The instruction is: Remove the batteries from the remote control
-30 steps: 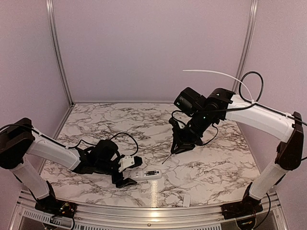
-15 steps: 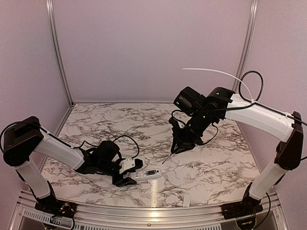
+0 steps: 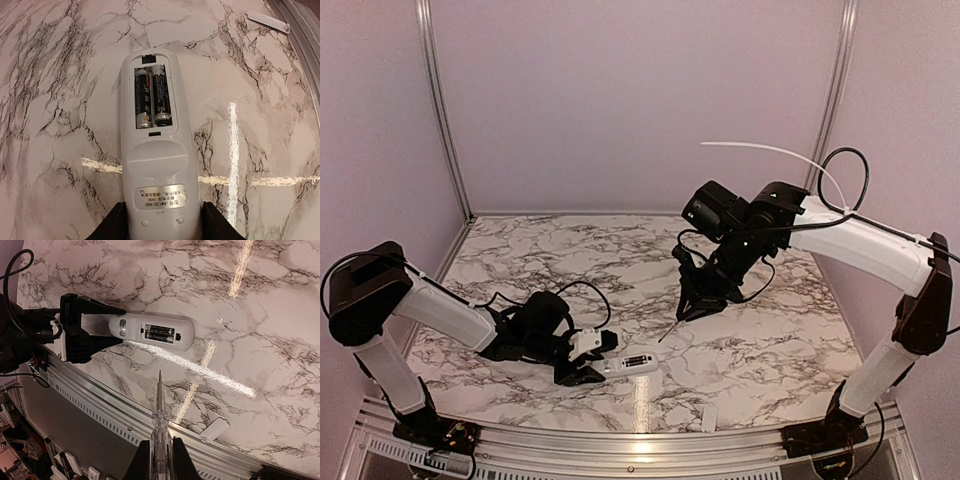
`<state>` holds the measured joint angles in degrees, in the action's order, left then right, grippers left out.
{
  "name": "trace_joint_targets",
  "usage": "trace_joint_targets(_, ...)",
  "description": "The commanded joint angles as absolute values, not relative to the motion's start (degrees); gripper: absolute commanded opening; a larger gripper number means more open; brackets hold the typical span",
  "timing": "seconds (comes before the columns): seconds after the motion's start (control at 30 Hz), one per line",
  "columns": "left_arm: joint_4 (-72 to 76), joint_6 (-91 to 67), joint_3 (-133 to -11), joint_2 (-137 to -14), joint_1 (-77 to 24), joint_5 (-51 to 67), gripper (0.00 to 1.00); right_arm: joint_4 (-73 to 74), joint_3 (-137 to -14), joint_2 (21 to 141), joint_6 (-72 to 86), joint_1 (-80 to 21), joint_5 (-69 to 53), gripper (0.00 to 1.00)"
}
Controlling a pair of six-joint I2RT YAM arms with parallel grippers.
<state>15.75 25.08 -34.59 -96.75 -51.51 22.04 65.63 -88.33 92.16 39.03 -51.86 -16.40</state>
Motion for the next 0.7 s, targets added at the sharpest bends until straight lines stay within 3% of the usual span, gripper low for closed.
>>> trace_joint_targets(0.0, 13.47, 24.84, -36.36, -94.64, -51.15, 18.72, 0.35, 66.38, -90.53, 93.47, 39.61, -52.21, -15.38, 0.00)
trace_joint_targets(0.5, 7.46, 23.78, -38.85, -88.33, -54.59, 5.36, 0.32, 64.35, -93.64, 99.32, 38.33, -52.21, -13.15, 0.00)
trace_joint_targets(0.67, 4.99, 23.65, -40.37, -87.80, -56.12, 3.57, 0.24, 63.81, -95.28, 101.06, 37.63, -52.21, -12.35, 0.00)
